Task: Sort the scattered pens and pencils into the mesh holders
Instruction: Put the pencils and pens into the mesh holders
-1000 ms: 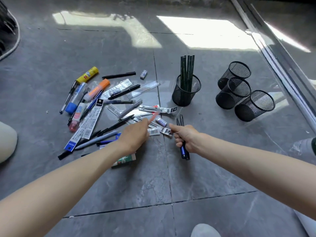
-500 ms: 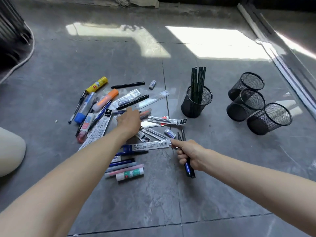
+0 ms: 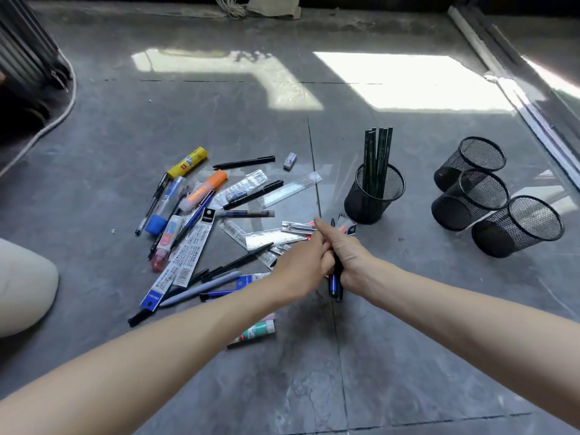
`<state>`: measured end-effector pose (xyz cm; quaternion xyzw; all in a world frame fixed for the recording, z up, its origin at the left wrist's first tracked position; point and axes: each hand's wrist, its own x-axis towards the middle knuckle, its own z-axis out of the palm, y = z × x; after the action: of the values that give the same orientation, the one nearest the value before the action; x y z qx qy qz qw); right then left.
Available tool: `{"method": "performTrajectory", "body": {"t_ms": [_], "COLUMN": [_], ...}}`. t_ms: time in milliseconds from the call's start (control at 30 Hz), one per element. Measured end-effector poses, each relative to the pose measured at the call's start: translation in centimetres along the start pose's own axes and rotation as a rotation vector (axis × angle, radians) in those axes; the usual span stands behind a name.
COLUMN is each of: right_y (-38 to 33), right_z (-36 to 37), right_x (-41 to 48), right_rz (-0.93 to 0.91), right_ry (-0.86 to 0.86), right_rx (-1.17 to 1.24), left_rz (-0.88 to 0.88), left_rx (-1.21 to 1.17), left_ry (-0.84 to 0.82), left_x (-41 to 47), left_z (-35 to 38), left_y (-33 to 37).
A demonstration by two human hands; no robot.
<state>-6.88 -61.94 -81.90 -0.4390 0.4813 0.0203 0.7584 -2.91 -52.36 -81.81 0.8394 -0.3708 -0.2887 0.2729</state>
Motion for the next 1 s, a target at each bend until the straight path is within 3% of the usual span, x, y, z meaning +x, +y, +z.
{"method": "performTrajectory", "body": {"t_ms": [167, 267, 333, 400, 500, 633, 800, 1000], "right_y": [-0.3, -0.2, -0.3, -0.4, -0.6, -0.8, -0.8, -1.6], "right_z": [-1.1, -2.1, -2.6, -2.8, -2.6, -2.6, -2.9, -3.3], "right_x": [0.7, 0.7, 0.7, 0.3, -0.2, -0.3, -0.3, -0.5], "right_rz": [-0.024, -0.009, 0.056, 0.107, 0.123, 0.119, 0.169, 0.221], "right_ry": [0.084, 0.083, 0.063, 0.015, -0.049, -0.08, -0.105, -0.221], "right_rx": [-0.064, -0.188, -0.132, -0.088, -0.162, -0.286, -0.159, -0.097], "left_rz": [0.066, 0.055, -0.018, -0.118, -0.203, -0.098, 0.089, 0.852], "left_rx": [-0.077, -0.053, 0.154, 0.414, 0.652, 0.829, 0.91, 0.743], "left_ry": [-0.111, 0.003, 0.208, 0.308, 0.2, 0.131, 0.15, 0.453], "left_x": [-0.5, 0.3, 1.7, 2.8, 3.4, 3.3, 2.9, 1.8], "left_z": [-1.3, -3.1, -4.6, -6.1, -7.3, -7.0, -6.6, -4.6], "left_y": [-0.2, -1.8, -4.1, -6.8, -9.3, -9.8, -7.9, -5.0]}}
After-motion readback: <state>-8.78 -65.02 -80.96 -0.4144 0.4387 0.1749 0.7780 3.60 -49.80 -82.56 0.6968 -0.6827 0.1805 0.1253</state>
